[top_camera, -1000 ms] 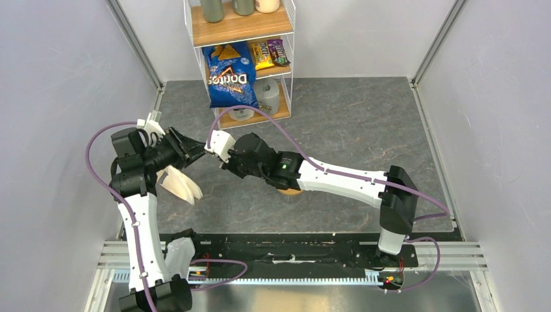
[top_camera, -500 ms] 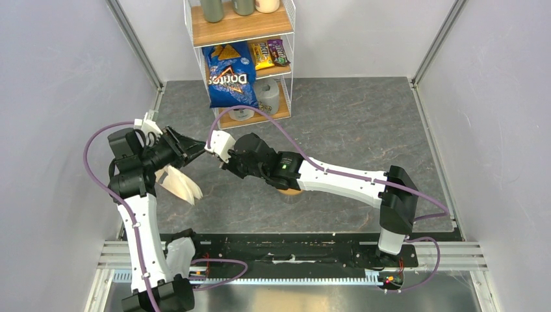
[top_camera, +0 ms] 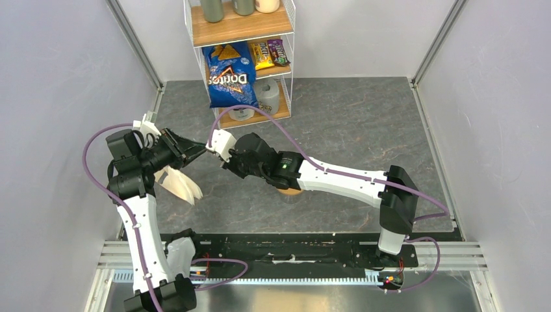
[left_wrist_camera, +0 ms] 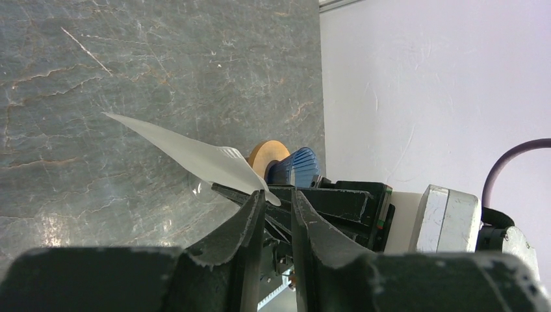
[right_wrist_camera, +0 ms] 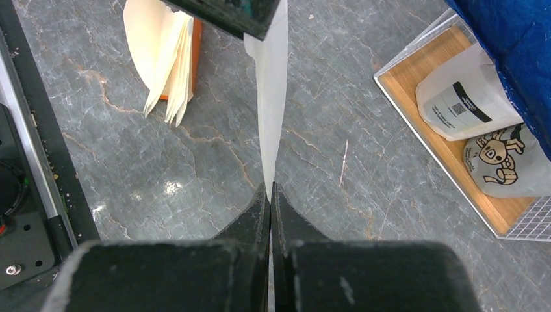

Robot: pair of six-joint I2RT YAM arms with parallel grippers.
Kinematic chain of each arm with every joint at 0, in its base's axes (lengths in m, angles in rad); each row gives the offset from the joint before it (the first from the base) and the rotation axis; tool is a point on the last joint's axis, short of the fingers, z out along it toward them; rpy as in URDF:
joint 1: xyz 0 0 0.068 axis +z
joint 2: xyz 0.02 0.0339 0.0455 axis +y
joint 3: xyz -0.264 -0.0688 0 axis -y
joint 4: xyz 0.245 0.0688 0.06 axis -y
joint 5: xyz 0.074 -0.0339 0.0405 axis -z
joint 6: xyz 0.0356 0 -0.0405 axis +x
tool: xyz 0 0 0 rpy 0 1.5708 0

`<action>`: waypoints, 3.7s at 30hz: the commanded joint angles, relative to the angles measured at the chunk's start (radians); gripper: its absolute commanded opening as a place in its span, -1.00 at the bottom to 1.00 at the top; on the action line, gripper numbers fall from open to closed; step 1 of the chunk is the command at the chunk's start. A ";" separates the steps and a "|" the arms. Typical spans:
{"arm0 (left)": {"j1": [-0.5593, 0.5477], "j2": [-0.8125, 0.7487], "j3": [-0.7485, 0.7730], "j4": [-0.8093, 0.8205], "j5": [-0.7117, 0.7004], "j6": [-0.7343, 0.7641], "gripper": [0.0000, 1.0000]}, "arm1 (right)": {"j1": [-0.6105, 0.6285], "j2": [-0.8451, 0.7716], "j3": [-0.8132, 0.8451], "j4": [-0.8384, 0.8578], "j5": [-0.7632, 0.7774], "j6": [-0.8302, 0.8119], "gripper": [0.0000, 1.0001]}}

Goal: Place the coffee filter in the dripper

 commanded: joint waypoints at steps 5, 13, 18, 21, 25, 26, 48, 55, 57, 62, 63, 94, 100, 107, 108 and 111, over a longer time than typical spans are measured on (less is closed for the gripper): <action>0.009 -0.011 0.024 0.003 0.024 0.019 -0.55 | -0.009 -0.049 -0.008 0.034 -0.003 0.018 -1.00; 0.012 -0.017 0.013 -0.010 0.015 0.041 -0.93 | -0.015 -0.051 -0.003 0.035 -0.008 0.025 -1.00; 0.011 -0.016 0.004 -0.022 0.002 0.054 -0.96 | -0.015 -0.052 -0.002 0.038 -0.012 0.028 -1.00; 0.012 -0.008 0.004 -0.053 -0.040 0.076 -0.95 | -0.015 -0.058 -0.005 0.044 -0.018 0.028 -1.00; 0.012 0.002 0.008 -0.073 -0.101 0.086 -0.95 | -0.015 -0.067 -0.010 0.050 -0.038 0.023 -1.00; 0.012 0.005 0.010 -0.077 -0.111 0.088 -0.96 | -0.015 -0.071 -0.013 0.051 -0.043 0.020 -1.00; 0.012 0.002 -0.014 -0.012 -0.080 0.045 -0.95 | -0.015 -0.096 -0.032 0.051 -0.262 0.054 -1.00; 0.011 -0.008 -0.032 -0.006 -0.049 0.037 -0.96 | -0.015 -0.092 -0.028 0.066 -0.323 0.069 -1.00; 0.011 -0.009 -0.036 -0.006 -0.044 0.036 -0.96 | -0.018 -0.089 -0.022 0.073 -0.327 0.069 -1.00; 0.003 -0.011 -0.049 -0.006 -0.036 0.032 -0.96 | -0.033 -0.075 -0.001 0.086 -0.344 0.071 -1.00; 0.000 -0.012 -0.052 -0.006 -0.034 0.032 -0.96 | -0.035 -0.074 0.004 0.089 -0.349 0.069 -1.00; -0.011 -0.046 0.056 -0.051 -0.010 0.047 0.14 | -0.073 -0.067 0.003 0.001 -0.007 -0.016 -1.00; -0.011 -0.013 0.043 0.005 -0.039 0.001 0.14 | -0.052 -0.035 0.038 -0.008 0.055 -0.033 -1.00; -0.015 0.013 0.020 0.051 -0.041 -0.036 0.14 | -0.034 -0.008 0.060 -0.017 0.076 -0.044 -1.00; -0.017 0.014 0.015 0.051 -0.045 -0.036 0.14 | -0.032 -0.006 0.064 -0.018 0.076 -0.044 -1.00; -0.021 0.019 0.004 0.051 -0.067 -0.032 0.14 | -0.027 0.002 0.075 -0.017 0.074 -0.045 -1.00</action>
